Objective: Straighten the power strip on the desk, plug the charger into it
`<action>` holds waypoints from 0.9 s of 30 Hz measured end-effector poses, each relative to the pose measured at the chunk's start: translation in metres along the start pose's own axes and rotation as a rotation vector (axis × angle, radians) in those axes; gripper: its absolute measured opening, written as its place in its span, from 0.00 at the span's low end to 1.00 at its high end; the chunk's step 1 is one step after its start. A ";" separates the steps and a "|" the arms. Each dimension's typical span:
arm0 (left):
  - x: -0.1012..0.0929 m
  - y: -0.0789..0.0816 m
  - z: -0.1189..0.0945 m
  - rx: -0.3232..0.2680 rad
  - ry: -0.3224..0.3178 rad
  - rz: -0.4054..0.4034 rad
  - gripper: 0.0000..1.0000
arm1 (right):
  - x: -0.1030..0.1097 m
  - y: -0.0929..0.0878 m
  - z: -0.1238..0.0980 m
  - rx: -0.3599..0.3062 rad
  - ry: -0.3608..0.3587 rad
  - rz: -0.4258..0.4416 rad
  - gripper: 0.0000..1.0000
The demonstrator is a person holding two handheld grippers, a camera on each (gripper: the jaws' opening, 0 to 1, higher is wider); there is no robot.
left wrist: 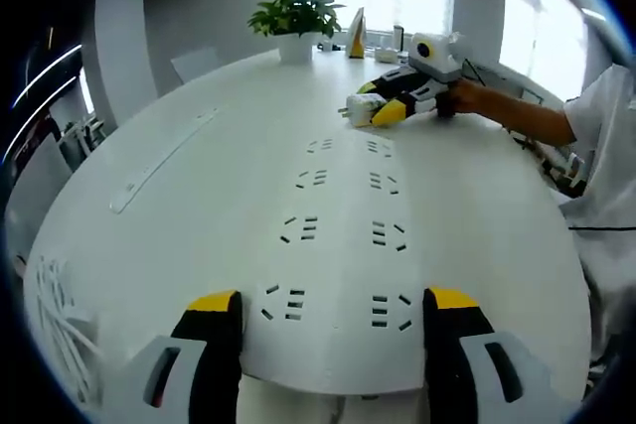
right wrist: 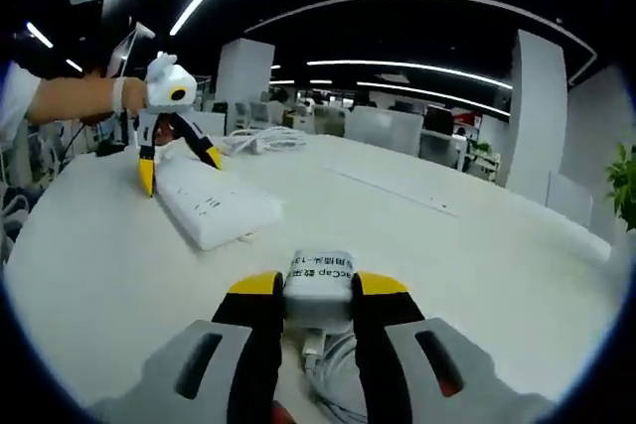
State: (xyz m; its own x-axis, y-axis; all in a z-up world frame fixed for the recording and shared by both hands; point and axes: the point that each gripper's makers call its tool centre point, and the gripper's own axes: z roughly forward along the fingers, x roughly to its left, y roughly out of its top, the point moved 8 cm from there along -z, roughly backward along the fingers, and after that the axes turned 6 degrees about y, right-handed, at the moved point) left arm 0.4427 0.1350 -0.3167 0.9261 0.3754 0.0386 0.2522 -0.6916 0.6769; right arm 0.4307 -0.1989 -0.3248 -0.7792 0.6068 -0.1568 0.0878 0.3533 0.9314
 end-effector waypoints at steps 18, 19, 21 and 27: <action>0.001 0.000 0.001 0.001 0.001 -0.002 0.75 | -0.001 0.007 0.004 0.004 -0.001 0.007 0.34; 0.001 0.000 0.001 0.001 0.001 -0.002 0.75 | 0.000 0.008 0.004 0.001 -0.008 0.007 0.35; 0.000 0.000 0.001 0.001 0.002 -0.002 0.75 | 0.001 0.010 0.005 -0.005 -0.033 0.020 0.36; 0.000 0.000 0.001 -0.005 0.003 -0.005 0.75 | 0.003 -0.001 0.005 -0.008 -0.086 0.119 0.36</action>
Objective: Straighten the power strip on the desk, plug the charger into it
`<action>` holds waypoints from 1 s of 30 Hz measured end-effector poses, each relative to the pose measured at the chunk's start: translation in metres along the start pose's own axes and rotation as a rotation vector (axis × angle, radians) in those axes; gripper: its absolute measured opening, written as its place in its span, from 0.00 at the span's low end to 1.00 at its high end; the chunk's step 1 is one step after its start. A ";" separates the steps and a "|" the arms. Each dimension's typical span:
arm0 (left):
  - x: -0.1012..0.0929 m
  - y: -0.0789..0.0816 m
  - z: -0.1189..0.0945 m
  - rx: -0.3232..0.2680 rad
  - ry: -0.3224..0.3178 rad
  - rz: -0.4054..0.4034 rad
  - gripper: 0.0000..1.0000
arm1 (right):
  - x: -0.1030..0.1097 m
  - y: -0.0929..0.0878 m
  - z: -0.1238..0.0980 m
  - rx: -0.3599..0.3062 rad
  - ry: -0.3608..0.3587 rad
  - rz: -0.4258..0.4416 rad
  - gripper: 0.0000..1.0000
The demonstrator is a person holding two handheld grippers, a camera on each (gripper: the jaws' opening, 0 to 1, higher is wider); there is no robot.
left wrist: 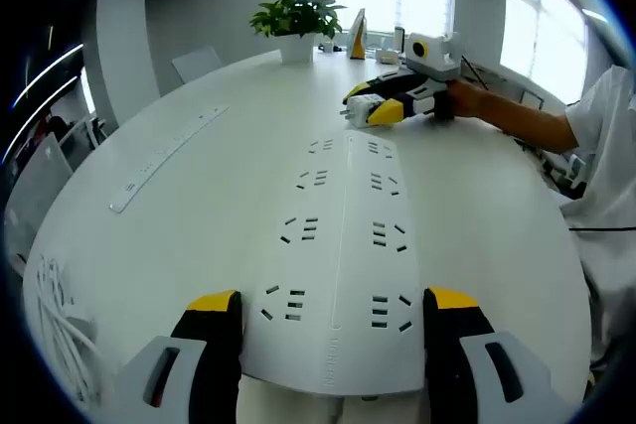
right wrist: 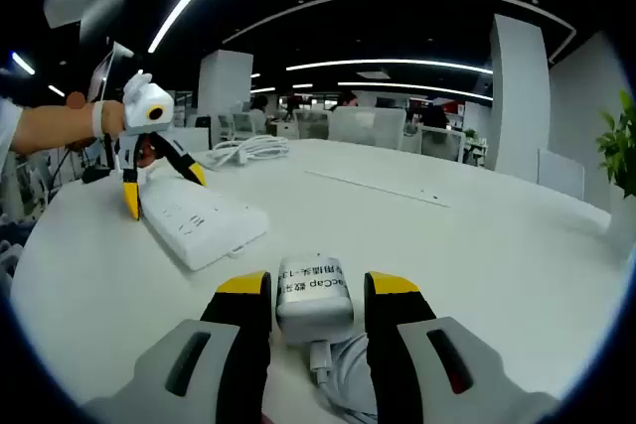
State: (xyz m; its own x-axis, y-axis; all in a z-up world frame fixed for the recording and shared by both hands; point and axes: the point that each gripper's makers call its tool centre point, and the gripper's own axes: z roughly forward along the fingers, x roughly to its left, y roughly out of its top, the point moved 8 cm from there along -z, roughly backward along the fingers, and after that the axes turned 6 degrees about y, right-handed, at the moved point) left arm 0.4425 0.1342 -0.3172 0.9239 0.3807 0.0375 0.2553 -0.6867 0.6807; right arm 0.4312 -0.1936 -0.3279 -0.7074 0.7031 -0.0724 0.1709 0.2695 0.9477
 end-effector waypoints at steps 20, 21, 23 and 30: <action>0.002 -0.001 0.001 -0.025 0.008 -0.012 0.76 | -0.001 -0.002 0.000 -0.007 -0.013 0.014 0.28; 0.002 -0.001 0.001 -0.026 0.007 -0.012 0.76 | -0.002 -0.002 0.001 -0.006 -0.017 0.017 0.28; 0.002 -0.001 0.001 -0.025 0.007 -0.013 0.76 | -0.003 -0.002 0.001 -0.002 -0.024 0.021 0.28; 0.002 -0.001 0.002 -0.039 0.029 -0.036 0.75 | -0.008 0.001 -0.001 0.000 0.003 0.194 0.28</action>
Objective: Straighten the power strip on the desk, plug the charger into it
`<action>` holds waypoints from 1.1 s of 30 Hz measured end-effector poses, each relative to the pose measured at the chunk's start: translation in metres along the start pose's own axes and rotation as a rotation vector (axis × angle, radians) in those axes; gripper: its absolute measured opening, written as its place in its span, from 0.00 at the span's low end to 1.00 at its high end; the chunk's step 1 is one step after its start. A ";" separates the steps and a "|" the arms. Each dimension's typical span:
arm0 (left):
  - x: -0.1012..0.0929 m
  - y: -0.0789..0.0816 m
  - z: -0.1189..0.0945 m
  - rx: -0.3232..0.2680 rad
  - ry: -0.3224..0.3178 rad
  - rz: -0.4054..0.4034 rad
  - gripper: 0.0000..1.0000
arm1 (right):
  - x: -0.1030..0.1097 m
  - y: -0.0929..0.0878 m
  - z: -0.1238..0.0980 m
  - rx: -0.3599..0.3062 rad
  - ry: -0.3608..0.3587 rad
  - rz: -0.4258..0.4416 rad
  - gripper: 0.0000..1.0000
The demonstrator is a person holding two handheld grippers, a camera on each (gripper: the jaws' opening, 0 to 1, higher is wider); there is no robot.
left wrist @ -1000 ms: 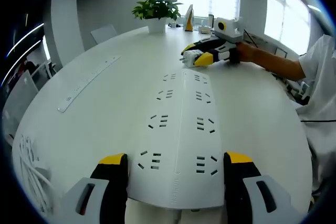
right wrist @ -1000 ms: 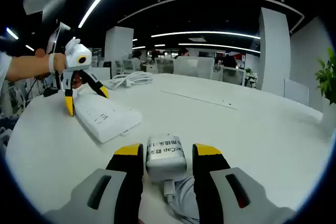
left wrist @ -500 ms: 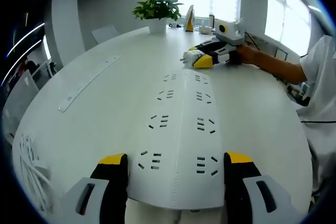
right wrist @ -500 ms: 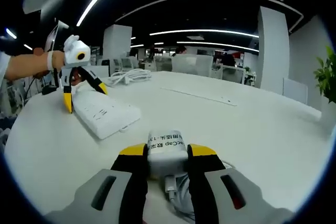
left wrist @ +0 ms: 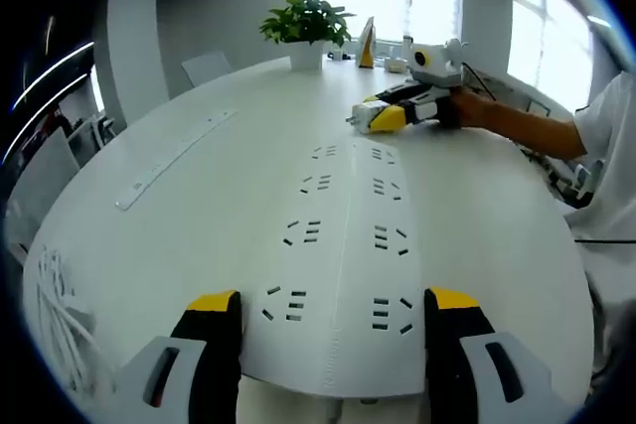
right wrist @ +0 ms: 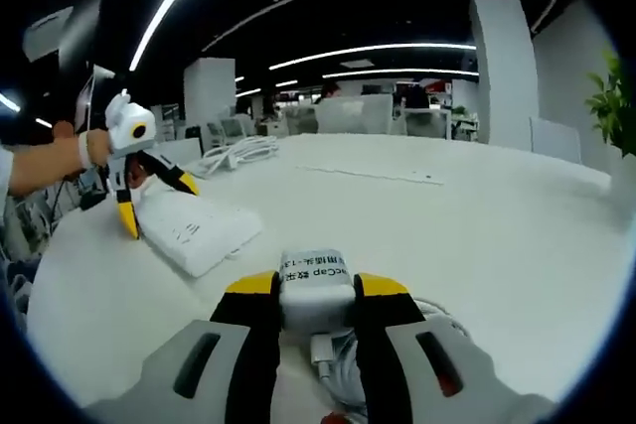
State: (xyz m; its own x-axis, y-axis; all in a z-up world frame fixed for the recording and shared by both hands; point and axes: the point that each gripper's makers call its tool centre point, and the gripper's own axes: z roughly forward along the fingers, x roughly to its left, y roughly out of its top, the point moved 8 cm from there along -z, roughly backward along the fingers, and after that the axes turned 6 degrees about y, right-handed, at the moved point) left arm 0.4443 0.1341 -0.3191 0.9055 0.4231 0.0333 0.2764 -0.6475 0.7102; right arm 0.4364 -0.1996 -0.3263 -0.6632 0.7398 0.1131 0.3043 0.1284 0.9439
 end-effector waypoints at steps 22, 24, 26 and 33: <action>-0.004 -0.001 -0.001 -0.005 0.022 -0.010 0.76 | 0.068 0.096 0.010 0.548 0.192 0.154 0.27; -0.003 -0.001 0.000 -0.002 0.024 -0.010 0.76 | 0.076 0.102 0.020 0.589 0.193 0.151 0.27; -0.003 0.000 0.000 -0.001 0.028 -0.013 0.75 | 0.079 0.103 0.025 0.638 0.171 0.148 0.27; -0.018 -0.001 -0.002 -0.003 0.063 -0.042 0.75 | 0.091 0.102 0.041 0.774 0.138 0.092 0.27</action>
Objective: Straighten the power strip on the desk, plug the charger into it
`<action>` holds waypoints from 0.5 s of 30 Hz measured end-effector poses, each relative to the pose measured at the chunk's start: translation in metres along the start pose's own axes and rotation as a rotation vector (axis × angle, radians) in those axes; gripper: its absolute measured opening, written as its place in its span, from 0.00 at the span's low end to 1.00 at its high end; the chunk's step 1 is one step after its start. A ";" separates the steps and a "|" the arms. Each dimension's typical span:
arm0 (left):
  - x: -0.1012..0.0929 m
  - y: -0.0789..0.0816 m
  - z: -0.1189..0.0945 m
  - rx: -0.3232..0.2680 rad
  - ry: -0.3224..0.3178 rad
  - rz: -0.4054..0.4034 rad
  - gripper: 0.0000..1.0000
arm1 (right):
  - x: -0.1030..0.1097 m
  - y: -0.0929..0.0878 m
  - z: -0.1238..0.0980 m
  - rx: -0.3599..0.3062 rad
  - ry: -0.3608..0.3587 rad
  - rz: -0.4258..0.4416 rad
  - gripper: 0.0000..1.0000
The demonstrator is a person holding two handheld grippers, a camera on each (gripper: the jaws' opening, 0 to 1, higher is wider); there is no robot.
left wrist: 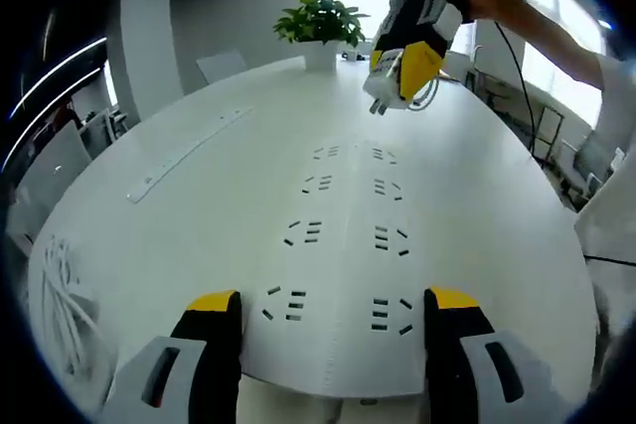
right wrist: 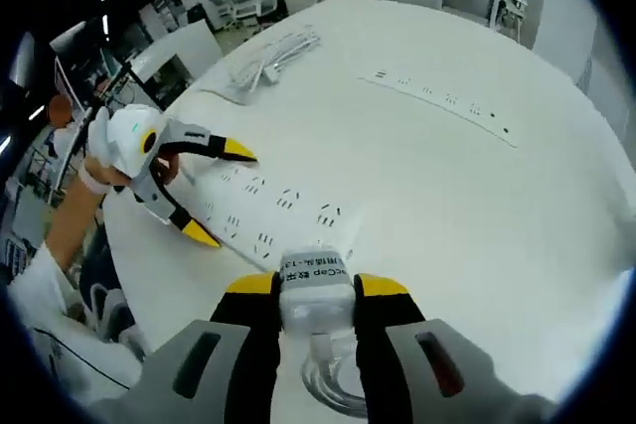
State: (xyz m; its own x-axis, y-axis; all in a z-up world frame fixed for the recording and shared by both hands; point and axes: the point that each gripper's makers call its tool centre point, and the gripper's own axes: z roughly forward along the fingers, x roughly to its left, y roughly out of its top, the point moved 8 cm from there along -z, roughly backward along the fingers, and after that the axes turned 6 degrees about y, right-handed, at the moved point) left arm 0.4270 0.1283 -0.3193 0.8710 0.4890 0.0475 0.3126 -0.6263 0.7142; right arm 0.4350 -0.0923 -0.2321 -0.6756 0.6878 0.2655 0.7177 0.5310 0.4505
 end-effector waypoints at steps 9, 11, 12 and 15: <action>-0.014 0.001 -0.004 -0.018 0.072 -0.057 0.75 | -0.004 -0.005 0.016 0.123 -0.064 0.004 0.27; -0.015 0.002 -0.005 -0.017 0.075 -0.060 0.75 | -0.003 -0.003 0.019 0.139 -0.078 -0.004 0.27; -0.014 0.002 -0.005 -0.016 0.078 -0.062 0.75 | -0.002 -0.002 0.021 0.153 -0.085 -0.004 0.27; -0.015 0.003 -0.007 -0.011 0.082 -0.069 0.75 | 0.002 0.002 0.023 0.171 -0.111 0.029 0.27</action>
State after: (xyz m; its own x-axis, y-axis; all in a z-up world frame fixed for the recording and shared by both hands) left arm 0.4118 0.1234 -0.3134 0.8134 0.5791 0.0550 0.3659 -0.5829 0.7255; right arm 0.4392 -0.0784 -0.2504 -0.6386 0.7490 0.1767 0.7610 0.5804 0.2900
